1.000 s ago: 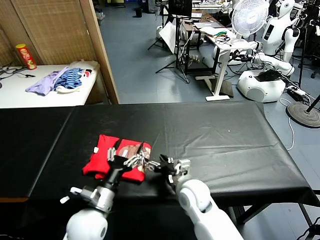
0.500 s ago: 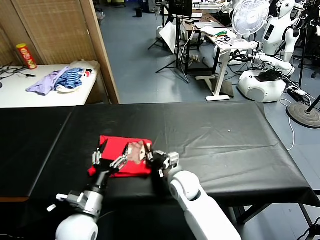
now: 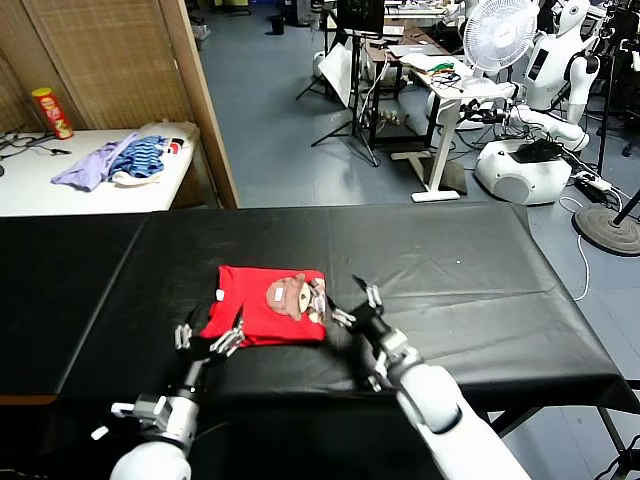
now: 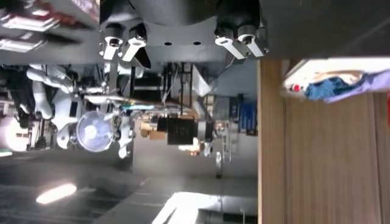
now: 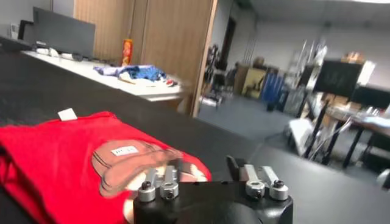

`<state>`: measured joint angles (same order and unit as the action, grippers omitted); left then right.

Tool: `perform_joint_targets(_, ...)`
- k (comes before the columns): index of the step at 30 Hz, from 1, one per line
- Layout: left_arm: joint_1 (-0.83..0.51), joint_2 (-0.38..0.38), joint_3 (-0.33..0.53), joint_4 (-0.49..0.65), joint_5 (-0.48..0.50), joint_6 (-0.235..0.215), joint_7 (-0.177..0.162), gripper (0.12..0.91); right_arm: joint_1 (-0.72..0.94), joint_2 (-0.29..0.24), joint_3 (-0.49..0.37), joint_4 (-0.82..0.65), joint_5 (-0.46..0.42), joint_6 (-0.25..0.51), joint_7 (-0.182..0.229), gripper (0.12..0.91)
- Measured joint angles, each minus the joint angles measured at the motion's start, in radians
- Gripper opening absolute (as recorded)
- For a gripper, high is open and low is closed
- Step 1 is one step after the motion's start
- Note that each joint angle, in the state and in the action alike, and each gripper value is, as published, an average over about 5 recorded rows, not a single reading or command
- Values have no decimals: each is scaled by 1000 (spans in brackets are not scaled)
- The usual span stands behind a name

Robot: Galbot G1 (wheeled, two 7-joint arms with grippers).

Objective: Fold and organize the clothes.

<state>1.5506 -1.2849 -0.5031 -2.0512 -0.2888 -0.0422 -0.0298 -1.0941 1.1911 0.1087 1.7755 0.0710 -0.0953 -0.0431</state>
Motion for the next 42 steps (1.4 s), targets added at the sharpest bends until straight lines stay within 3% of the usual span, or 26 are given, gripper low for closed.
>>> perform_joint_targets(3,24,17,-6,-10,-9,12,-27,798,-82,-30,43,67,24,18,29,790)
perform_joint_targets(10,140,58,-53,-96,-65,94,-98,798,-313,-46,159,241,88,18,111,798)
perform_joint_targets(14,242,63,-87,-145,-72,127,-101,798,-448,-51,198,329,108,7,150,798)
perform_joint_targets(19,372,59,-124,-192,-82,132,-94,798,-582,-55,233,432,110,-50,191,798)
perform_joint_targets(27,516,55,-193,-277,-140,197,-123,798,-747,-34,279,556,125,-156,276,798)
perform_joint_targets(34,549,52,-220,-319,-158,232,-126,798,-790,-29,285,584,129,-195,288,798)
perform_joint_targets(42,546,49,-222,-327,-159,236,-124,798,-801,-28,286,590,128,-201,288,798)
